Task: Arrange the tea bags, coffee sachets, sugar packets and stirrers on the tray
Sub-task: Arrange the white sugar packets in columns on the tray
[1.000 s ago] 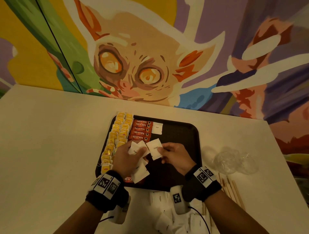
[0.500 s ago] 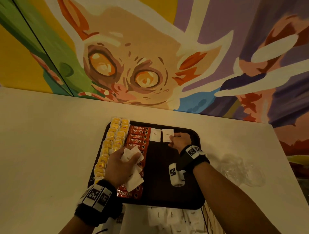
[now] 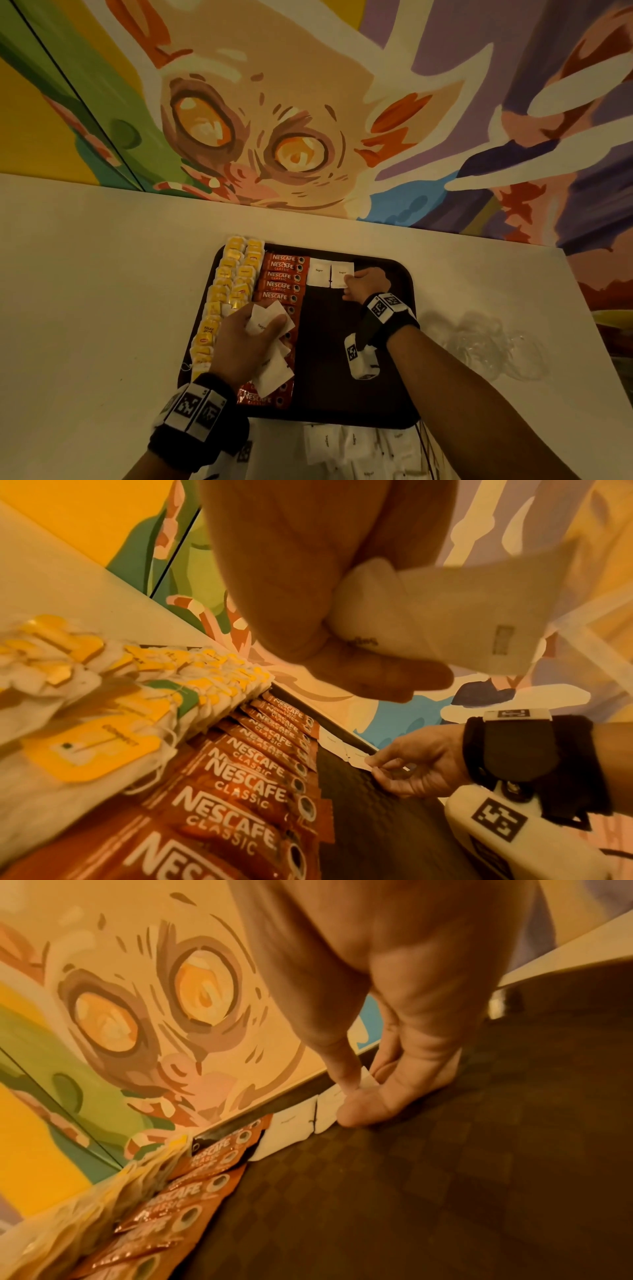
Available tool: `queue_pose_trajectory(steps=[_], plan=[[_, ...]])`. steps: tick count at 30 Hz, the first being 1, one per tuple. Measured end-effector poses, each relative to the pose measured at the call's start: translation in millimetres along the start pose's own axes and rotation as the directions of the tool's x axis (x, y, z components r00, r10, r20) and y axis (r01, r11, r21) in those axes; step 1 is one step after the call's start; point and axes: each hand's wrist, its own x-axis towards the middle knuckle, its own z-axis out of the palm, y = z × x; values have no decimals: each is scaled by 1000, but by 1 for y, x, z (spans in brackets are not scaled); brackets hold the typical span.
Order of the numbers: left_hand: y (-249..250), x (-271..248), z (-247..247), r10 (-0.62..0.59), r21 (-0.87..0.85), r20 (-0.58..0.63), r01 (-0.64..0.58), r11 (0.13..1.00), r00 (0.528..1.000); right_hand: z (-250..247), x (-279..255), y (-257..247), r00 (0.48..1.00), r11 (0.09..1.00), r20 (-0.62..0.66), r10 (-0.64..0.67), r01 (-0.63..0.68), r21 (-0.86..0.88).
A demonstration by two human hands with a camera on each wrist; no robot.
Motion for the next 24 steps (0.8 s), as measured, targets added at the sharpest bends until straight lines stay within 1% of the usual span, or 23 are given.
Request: queue_pose_trajectory(steps=[7,10,13,15,17,20,22,24], plan=[[-6,0,-1,12,2,-6,-12,1000,1000,0,-5,-2,1000,997,-9,-30,30,-68],[-2,-1,-2,6,-14,-13,-7,1000,1000,0,-9,0,997,993,-51,-57,51,-105],[2,-3,-3,19,-41,-27,-20,999,999,-4,-23,4,983,983,-103,-149,136,-126],[4,-4,-3,26,-52,-58,-29,998,998,-5,-42,3,967,967,-85,-239,229,-117],[3,-4,-3,7,-85,-110,-16,996,994,-5,-66,1,951,949,-7,-311,310,-63],[-1,-4,-3,-25,-125,-194,0,992,981,-2,-110,0,915,931,174,-364,364,36],[-1,-6,-2,-40,-144,-252,3,990,967,-1,-141,1,877,929,308,-370,360,91],[-1,-9,-2,-48,-164,-295,-1,987,954,1,-168,5,837,937,422,-348,310,159]])
